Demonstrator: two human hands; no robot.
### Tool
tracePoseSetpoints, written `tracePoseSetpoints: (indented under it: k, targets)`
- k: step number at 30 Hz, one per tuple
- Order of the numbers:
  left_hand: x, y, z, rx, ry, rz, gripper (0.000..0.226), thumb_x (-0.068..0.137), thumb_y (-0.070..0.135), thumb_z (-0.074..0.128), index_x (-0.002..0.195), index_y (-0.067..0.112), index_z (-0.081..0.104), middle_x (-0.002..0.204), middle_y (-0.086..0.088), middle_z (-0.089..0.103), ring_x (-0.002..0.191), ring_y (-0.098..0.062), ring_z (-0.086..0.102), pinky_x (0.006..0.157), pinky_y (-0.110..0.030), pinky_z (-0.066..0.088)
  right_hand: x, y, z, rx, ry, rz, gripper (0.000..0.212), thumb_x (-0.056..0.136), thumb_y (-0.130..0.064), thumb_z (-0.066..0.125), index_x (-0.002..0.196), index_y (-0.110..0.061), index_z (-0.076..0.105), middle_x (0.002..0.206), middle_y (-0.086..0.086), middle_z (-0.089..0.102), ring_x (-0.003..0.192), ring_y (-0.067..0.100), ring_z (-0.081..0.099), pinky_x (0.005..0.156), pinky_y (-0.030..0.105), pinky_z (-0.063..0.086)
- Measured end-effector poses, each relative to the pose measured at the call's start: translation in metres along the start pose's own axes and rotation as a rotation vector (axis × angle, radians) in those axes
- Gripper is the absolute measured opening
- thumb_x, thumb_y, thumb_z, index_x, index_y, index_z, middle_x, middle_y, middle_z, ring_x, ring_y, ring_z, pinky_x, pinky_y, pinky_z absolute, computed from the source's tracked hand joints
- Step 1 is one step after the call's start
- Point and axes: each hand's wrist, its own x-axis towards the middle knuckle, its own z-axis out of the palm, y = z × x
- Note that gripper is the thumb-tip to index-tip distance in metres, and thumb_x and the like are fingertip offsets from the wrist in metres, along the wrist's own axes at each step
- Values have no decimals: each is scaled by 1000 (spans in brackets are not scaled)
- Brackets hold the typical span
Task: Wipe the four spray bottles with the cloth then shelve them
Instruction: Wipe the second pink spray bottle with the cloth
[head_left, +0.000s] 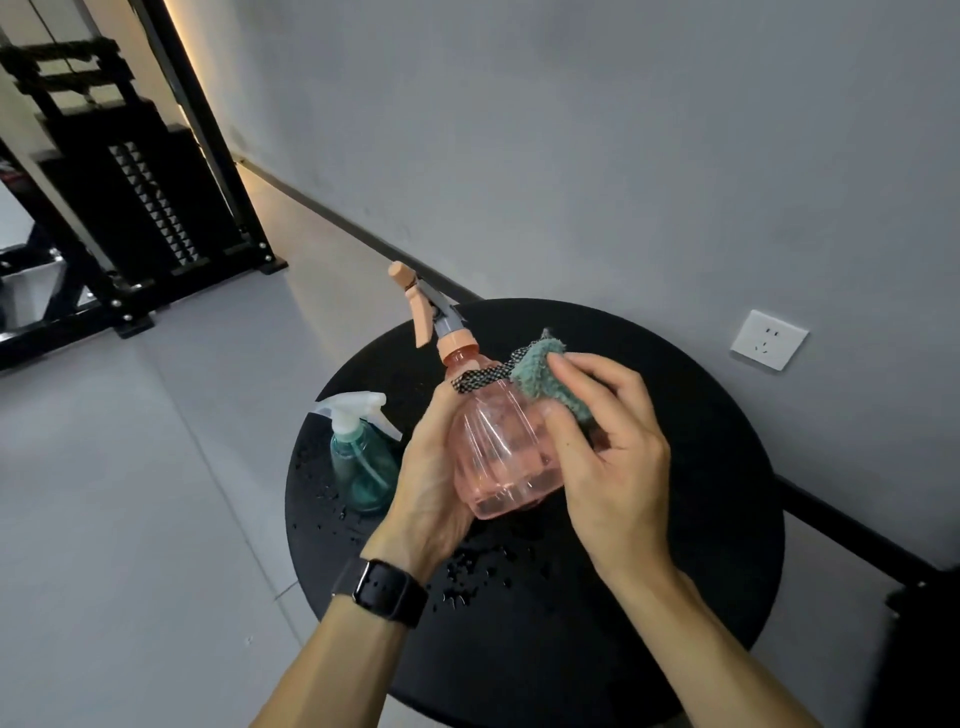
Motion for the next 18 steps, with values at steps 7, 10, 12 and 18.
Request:
tracePoseSetpoints:
  k: [7, 10, 12, 18]
  targets:
    - [7, -6, -4, 86, 25, 43, 61, 80, 35, 70, 129, 1, 59, 118, -19, 69, 101, -32, 68, 90, -49, 57, 2, -2, -8, 128, -59, 183, 33, 89, -6, 66, 121, -17, 66, 118, -15, 58, 113, 5, 59, 87, 20, 54]
    - [8, -8, -7, 222, 17, 72, 42, 84, 36, 66, 115, 7, 69, 107, -14, 71, 94, -29, 69, 88, -47, 56, 2, -3, -9, 157, -72, 203, 33, 89, -6, 66, 120, -20, 66, 117, -16, 58, 113, 8, 60, 86, 24, 55]
    - [8, -10, -8, 301, 39, 91, 38, 84, 38, 63, 107, 9, 72, 104, -16, 71, 93, -31, 67, 92, -52, 52, 1, -5, -8, 176, -93, 212, 34, 89, -6, 65, 120, -22, 66, 117, -19, 58, 114, 10, 60, 87, 28, 56]
    - [9, -12, -6, 472, 19, 170, 37, 84, 37, 64, 105, 7, 70, 100, -20, 71, 91, -38, 69, 92, -55, 53, -1, -5, -8, 182, -130, 220, 35, 90, -6, 65, 120, -23, 66, 117, -18, 58, 115, 10, 60, 87, 29, 57]
